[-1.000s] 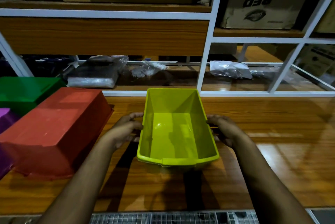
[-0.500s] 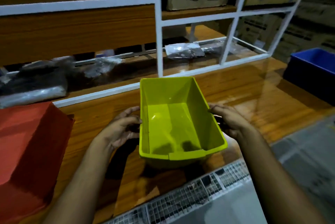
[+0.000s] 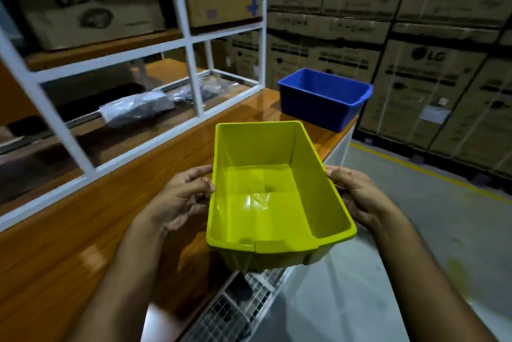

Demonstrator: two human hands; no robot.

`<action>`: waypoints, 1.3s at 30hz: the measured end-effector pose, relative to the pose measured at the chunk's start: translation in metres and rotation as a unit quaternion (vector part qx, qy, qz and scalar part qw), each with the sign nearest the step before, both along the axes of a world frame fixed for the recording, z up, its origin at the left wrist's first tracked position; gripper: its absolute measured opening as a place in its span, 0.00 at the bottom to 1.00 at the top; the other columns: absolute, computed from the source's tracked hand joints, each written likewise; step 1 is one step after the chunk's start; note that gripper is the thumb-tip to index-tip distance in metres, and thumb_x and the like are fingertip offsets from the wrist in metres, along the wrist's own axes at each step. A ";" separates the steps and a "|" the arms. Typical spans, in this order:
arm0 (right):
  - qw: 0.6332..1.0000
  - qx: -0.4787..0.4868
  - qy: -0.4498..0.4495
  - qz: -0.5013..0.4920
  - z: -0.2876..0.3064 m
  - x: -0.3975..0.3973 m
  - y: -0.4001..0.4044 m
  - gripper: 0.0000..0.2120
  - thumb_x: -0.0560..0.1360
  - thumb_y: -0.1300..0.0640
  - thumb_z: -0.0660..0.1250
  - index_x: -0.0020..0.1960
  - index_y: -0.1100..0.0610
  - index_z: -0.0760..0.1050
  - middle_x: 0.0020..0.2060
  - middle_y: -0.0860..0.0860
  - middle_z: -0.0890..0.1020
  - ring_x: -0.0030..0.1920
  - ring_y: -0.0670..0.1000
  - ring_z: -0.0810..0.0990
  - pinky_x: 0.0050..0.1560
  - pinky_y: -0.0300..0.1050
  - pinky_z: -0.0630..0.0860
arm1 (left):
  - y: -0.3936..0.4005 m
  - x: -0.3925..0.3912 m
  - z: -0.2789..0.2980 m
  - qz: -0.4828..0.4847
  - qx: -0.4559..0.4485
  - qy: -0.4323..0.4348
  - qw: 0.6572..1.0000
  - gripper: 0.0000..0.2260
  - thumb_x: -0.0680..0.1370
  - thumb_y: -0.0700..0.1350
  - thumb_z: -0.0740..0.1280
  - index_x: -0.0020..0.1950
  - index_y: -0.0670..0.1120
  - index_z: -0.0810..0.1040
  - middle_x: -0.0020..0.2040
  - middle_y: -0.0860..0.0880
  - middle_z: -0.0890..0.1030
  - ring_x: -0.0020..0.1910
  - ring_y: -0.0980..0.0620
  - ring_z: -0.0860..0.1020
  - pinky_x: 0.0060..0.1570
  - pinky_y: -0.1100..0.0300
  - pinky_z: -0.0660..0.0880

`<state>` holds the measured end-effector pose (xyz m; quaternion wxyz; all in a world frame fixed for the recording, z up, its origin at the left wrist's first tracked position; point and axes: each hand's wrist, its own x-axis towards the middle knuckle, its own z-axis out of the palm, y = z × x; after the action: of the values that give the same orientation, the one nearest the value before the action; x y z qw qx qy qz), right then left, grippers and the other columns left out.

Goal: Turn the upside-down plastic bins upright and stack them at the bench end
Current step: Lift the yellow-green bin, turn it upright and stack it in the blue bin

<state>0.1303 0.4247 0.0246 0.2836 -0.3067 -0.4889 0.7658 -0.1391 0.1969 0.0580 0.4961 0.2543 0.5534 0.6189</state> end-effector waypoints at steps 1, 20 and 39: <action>1.000 0.006 0.002 -0.013 0.004 0.011 0.015 0.12 0.77 0.64 0.64 0.58 0.64 0.80 0.46 0.58 0.87 0.45 0.54 0.85 0.49 0.49 0.83 | 0.022 0.007 0.004 -0.008 0.002 0.001 1.000 0.31 0.66 0.36 0.69 0.70 0.41 0.71 0.57 0.37 0.76 0.47 0.46 0.78 0.35 0.55 0.82; 0.996 0.074 0.023 -0.050 0.100 0.046 0.291 0.27 0.65 0.56 0.73 0.61 0.66 0.78 0.48 0.59 0.86 0.44 0.53 0.86 0.49 0.50 0.83 | 0.335 0.020 0.073 -0.045 0.080 0.004 0.996 0.36 0.58 0.41 0.77 0.67 0.41 0.76 0.57 0.40 0.80 0.45 0.48 0.82 0.42 0.56 0.82; 0.991 0.056 0.021 0.119 0.129 -0.082 0.579 0.15 0.83 0.61 0.56 0.66 0.66 0.71 0.22 0.48 0.80 0.22 0.42 0.79 0.23 0.34 0.75 | 0.546 -0.012 0.084 0.133 0.078 0.039 0.987 0.21 0.67 0.39 0.68 0.60 0.44 0.80 0.51 0.44 0.81 0.47 0.47 0.77 0.35 0.57 0.81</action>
<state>0.0484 1.0041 0.1539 0.2174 -0.2138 -0.5577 0.7720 -0.1513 0.7430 0.1425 0.3662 0.2399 0.5513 0.7102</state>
